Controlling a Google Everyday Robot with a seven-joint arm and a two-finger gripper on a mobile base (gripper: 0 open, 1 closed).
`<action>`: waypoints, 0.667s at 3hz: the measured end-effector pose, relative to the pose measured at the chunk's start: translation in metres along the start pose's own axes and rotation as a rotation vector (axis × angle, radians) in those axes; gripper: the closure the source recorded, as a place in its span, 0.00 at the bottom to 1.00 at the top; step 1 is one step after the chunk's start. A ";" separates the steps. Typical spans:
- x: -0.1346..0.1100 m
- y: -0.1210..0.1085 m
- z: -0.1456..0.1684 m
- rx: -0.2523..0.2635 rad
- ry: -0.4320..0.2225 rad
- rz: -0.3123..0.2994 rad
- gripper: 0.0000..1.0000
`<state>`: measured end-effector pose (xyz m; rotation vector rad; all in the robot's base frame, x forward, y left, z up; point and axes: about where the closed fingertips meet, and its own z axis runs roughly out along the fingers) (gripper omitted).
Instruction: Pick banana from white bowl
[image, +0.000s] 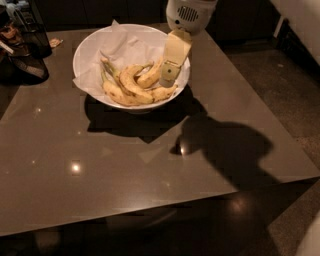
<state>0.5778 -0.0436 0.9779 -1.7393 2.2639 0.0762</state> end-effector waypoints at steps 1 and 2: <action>-0.010 0.000 0.002 -0.018 -0.038 0.011 0.00; -0.027 0.008 0.006 -0.087 -0.062 0.009 0.00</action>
Offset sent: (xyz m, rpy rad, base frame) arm -0.0254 0.0364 -0.0028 0.0721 0.2258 0.0619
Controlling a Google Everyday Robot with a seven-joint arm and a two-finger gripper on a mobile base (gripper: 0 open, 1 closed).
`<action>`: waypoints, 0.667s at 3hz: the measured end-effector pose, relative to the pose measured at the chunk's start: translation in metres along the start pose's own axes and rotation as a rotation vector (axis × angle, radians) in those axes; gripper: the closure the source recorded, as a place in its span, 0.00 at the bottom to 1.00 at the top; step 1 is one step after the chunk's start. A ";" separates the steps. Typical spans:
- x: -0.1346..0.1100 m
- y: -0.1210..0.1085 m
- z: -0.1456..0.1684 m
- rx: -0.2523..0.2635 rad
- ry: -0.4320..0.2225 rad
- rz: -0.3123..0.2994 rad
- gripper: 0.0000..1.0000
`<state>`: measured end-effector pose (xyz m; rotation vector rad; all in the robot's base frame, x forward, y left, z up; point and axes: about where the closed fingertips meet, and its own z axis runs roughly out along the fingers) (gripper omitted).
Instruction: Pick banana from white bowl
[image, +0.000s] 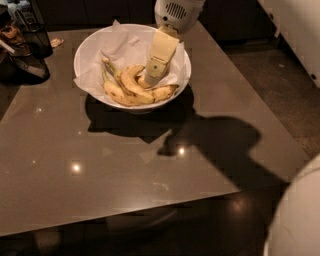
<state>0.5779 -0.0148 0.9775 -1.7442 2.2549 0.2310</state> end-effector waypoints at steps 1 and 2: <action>-0.020 -0.001 0.014 -0.065 -0.030 0.014 0.00; -0.036 -0.002 0.027 -0.104 -0.042 -0.005 0.00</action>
Offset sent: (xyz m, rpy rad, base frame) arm -0.0244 0.0241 -0.0259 -0.0541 0.2918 0.1224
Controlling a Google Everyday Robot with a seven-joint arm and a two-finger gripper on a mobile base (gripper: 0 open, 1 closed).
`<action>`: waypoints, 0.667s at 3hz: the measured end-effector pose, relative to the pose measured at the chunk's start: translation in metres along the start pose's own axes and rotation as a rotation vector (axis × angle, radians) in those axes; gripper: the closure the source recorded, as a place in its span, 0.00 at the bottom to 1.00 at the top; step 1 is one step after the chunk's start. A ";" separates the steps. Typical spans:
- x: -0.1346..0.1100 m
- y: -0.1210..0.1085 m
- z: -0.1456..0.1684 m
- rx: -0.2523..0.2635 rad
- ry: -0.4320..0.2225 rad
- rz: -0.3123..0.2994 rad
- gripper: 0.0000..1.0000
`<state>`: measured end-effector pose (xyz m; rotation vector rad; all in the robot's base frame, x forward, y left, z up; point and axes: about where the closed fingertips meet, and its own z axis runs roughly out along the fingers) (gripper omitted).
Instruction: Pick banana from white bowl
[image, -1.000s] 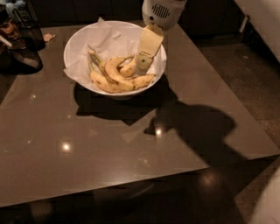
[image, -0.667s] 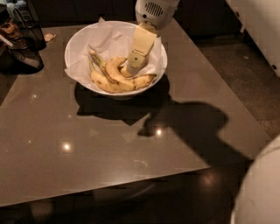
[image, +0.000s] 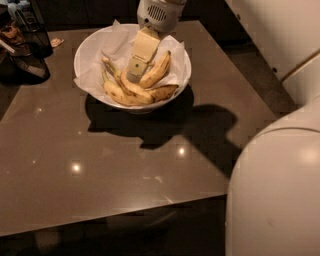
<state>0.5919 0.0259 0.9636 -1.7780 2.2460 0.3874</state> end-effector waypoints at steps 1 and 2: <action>-0.002 -0.002 -0.001 0.026 -0.047 -0.007 0.00; 0.005 0.001 0.003 0.031 -0.072 0.029 0.00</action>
Offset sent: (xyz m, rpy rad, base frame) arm -0.0198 -0.0187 -0.0166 0.0657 0.0050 -0.0826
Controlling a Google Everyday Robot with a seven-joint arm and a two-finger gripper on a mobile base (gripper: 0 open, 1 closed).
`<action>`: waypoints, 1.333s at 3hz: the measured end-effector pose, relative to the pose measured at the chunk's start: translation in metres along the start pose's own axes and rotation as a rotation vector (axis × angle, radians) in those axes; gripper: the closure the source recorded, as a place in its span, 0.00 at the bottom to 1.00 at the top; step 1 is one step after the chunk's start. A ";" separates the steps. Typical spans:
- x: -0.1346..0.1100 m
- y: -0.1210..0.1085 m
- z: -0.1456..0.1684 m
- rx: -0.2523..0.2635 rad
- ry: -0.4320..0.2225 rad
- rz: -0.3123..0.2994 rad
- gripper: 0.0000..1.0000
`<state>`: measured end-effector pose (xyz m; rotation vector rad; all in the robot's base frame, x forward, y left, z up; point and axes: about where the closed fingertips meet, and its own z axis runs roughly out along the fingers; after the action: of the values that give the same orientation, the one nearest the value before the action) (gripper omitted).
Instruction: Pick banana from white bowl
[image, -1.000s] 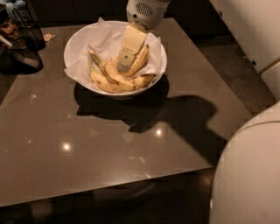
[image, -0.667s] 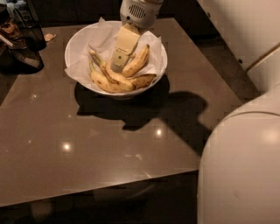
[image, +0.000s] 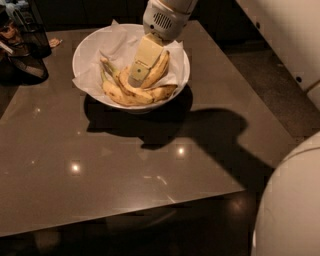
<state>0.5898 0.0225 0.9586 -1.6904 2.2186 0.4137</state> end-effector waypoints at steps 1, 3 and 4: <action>0.008 0.001 0.008 -0.005 0.004 0.038 0.00; 0.009 -0.001 0.015 -0.010 0.024 0.077 0.00; 0.005 -0.001 0.022 -0.021 0.040 0.083 0.00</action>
Offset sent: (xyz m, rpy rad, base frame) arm -0.0079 -0.0107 -0.0221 -0.0393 0.0670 -0.0816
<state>0.5911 0.0265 0.9367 -1.6353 2.3265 0.4289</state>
